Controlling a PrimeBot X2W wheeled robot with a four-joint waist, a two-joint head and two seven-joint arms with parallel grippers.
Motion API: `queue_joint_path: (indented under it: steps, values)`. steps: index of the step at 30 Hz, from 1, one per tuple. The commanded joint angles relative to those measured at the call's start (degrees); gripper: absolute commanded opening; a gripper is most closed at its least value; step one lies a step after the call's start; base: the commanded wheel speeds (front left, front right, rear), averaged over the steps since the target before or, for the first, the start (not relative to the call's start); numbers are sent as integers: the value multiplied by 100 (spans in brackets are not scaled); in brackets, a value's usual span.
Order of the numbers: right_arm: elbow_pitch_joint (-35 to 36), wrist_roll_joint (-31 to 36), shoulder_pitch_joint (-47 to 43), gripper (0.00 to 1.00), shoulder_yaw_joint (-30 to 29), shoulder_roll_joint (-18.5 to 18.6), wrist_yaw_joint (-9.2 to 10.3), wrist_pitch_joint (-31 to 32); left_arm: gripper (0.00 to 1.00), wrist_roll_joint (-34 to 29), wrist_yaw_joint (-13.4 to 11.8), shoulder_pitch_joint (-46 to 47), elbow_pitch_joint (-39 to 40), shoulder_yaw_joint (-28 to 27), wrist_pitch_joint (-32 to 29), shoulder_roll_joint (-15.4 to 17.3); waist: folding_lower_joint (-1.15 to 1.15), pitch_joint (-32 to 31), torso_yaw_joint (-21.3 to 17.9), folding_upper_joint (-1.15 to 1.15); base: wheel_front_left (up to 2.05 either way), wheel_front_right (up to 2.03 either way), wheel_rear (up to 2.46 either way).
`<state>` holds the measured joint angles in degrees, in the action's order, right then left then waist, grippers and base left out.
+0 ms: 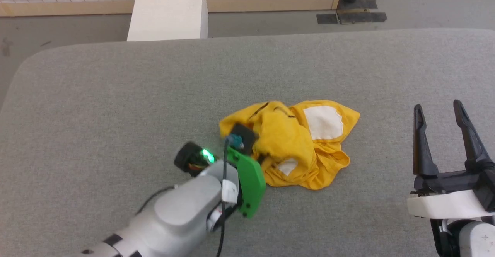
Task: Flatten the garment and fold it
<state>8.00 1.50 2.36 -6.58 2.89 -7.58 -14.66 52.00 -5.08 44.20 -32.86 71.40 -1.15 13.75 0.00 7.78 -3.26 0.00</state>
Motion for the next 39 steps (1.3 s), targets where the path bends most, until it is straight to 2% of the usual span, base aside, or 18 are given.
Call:
queue_joint_path:
  steps: [1, 2, 3, 4, 8, 11, 13, 18, 20, 23, 26, 28, 33, 36, 39]
  values:
    - [-8, -44, 80, 100, 17, -2, 9, -33, 7, 11, 132, -87, -92, 18, -37, -108, 0, 35, 31, 0, 0, 0, 0]
    - [-15, -50, 81, 100, 8, -2, 9, -33, 32, 54, 205, -106, -159, 10, -18, -173, 0, 36, 77, 0, 0, 0, 0]
    - [-23, -53, 80, 100, 8, -2, 9, -33, 49, 82, 230, -97, -195, -31, 48, -211, 0, 33, 110, 0, 0, 0, 0]
    - [-35, -52, 77, 100, 7, -2, 9, -33, 100, 103, 232, -60, -216, -112, 186, -245, 0, 20, 154, 0, 0, 0, 0]
    - [-87, -63, 52, 100, 24, -2, 9, -33, 100, 159, 233, 40, -27, -434, 740, -176, 0, -97, 278, 0, 0, 0, 0]
    - [-122, -79, 15, 100, 43, -2, 9, -33, 100, 272, 149, -64, 389, -703, 1057, 94, 0, -200, 333, 0, 0, 0, 0]
    - [-143, -89, -22, 100, 47, -2, 9, -33, 100, 355, -2, -231, 781, -907, 1226, 384, 0, -262, 366, 0, 0, 0, 0]
    - [-191, -160, -136, 100, 109, -2, 9, -33, 100, 370, -766, -996, 1995, -1749, 1580, 1244, 0, -321, 400, 0, 0, 0, 0]
    - [-216, -205, -170, 100, 153, -2, 9, -34, 100, 315, -940, -1478, 2566, -2220, 1607, 1471, 0, -315, 389, 0, 0, 0, 0]
    - [-255, -268, -211, 100, 216, -2, 9, -34, 100, 16, -1129, -2370, 3359, -3191, 1611, 1564, 0, -302, 376, 0, 0, 0, 0]
    - [-305, -311, -257, 100, 269, -2, 9, -34, 100, -667, -1218, -3325, 3858, -4012, 1613, 1539, 0, -295, 352, 0, 0, 0, 0]
    - [-344, -350, -287, 100, 293, -2, 9, -34, 100, -1062, -1179, -3844, 4061, -4437, 1613, 1394, 0, -300, 347, 0, 0, 0, 0]
    - [-471, -459, -376, 100, 315, -2, 9, -34, 100, -2365, -1051, -4652, 4243, -5108, 1614, 1133, 0, -365, 395, 0, 0, 0, 0]
    - [-554, -587, -414, 100, 292, -2, 9, -34, 100, -2602, -898, -4904, 4248, -5360, 1614, 789, 0, -428, 463, 0, 0, 0, 0]
    - [-633, -685, -364, 100, 325, -2, 9, -7, 100, -2763, -617, -5028, 4182, -5532, 1614, 531, 0, -434, 549, 0, 0, 0, 0]
